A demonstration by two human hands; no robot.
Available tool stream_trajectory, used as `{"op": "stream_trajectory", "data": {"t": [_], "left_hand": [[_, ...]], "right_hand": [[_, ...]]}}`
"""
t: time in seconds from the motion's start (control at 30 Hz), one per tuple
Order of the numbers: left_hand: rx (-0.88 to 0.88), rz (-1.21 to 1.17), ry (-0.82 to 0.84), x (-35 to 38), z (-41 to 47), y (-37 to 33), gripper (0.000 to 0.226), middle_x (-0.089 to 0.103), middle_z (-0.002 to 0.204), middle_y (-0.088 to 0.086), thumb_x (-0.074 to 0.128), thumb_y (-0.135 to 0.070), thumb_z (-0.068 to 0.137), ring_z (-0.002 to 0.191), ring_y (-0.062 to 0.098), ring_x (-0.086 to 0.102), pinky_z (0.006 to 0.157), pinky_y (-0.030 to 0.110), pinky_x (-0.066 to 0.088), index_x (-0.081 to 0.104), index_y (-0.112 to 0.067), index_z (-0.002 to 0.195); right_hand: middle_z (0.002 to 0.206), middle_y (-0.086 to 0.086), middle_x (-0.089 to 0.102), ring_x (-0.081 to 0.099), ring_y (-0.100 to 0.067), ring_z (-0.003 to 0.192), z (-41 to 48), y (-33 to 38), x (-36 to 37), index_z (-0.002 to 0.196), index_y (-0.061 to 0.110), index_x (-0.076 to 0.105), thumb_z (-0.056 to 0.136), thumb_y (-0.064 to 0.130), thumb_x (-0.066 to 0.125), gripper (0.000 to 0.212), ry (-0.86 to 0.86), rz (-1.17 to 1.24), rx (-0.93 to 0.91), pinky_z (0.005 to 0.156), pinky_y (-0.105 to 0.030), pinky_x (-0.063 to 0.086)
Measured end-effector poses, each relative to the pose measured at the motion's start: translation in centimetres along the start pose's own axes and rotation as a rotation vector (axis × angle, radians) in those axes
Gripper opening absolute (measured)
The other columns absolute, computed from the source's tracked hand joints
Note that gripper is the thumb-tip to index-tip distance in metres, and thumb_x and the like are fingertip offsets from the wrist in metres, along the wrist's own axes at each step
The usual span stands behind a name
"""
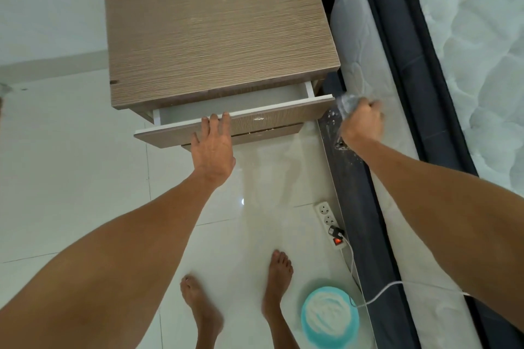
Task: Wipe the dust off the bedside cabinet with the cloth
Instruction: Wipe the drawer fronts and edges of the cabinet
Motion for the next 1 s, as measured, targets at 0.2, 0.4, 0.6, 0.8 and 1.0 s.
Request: {"op": "stream_trajectory", "data": {"t": [0.2,0.4,0.6,0.8,1.0], "left_hand": [[-0.017,-0.107,-0.138,-1.4,-0.3,2.3,0.074,0.042,0.142,0.014,0.071,-0.012,0.08,0.133,0.031,0.04,0.107,0.046,0.038,0.034,-0.011,0.145],[-0.46,-0.204,-0.299,-2.2,-2.3,13.8,0.04,0.05,0.12,0.018,0.066,-0.014,0.087,0.11,0.033,0.051,0.089,0.044,0.044,0.048,-0.004,0.121],[-0.586,-0.407,-0.296,-0.8,-2.1,18.8,0.034,0.054,0.119,0.017,0.063,-0.016,0.089,0.112,0.035,0.053,0.085,0.048,0.045,0.049,-0.004,0.117],[-0.517,-0.527,-0.347,-1.3,-1.2,19.9,0.022,0.058,0.115,0.017,0.058,-0.009,0.092,0.105,0.034,0.056,0.08,0.041,0.046,0.053,-0.004,0.113],[-0.445,-0.554,-0.472,-1.3,-0.2,20.3,0.02,0.058,0.112,0.016,0.053,-0.005,0.093,0.1,0.032,0.057,0.075,0.038,0.044,0.053,-0.005,0.112]], "right_hand": [[0.125,-0.022,0.047,0.055,-0.039,0.104,-3.3,-3.5,0.6,0.131,0.003,0.046,0.095,0.017,0.055,0.04,-0.066,0.048,0.067,0.093,-0.048,0.048],[0.127,-0.02,0.048,0.057,-0.039,0.104,-6.4,0.4,3.4,0.131,0.007,0.047,0.097,0.019,0.049,0.037,-0.088,0.127,-0.028,0.091,-0.049,0.049],[0.127,-0.02,0.047,0.059,-0.033,0.102,-10.5,5.7,6.3,0.132,0.005,0.047,0.097,0.015,0.052,0.037,-0.07,0.207,-0.041,0.092,-0.043,0.051],[0.129,-0.014,0.045,0.054,-0.021,0.102,-14.6,11.6,8.3,0.137,0.007,0.045,0.098,0.015,0.053,0.041,-0.069,0.288,-0.152,0.091,-0.03,0.046],[0.127,-0.014,0.047,0.056,-0.027,0.104,-17.4,18.0,11.2,0.136,0.008,0.047,0.095,0.014,0.054,0.042,-0.092,0.36,-0.476,0.088,-0.042,0.055]]}}
Point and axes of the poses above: each hand's wrist, its own z-axis towards the middle knuckle, its own x-axis out of the palm, y = z × x, the point moved 10 cm from there along z, towards the middle knuckle
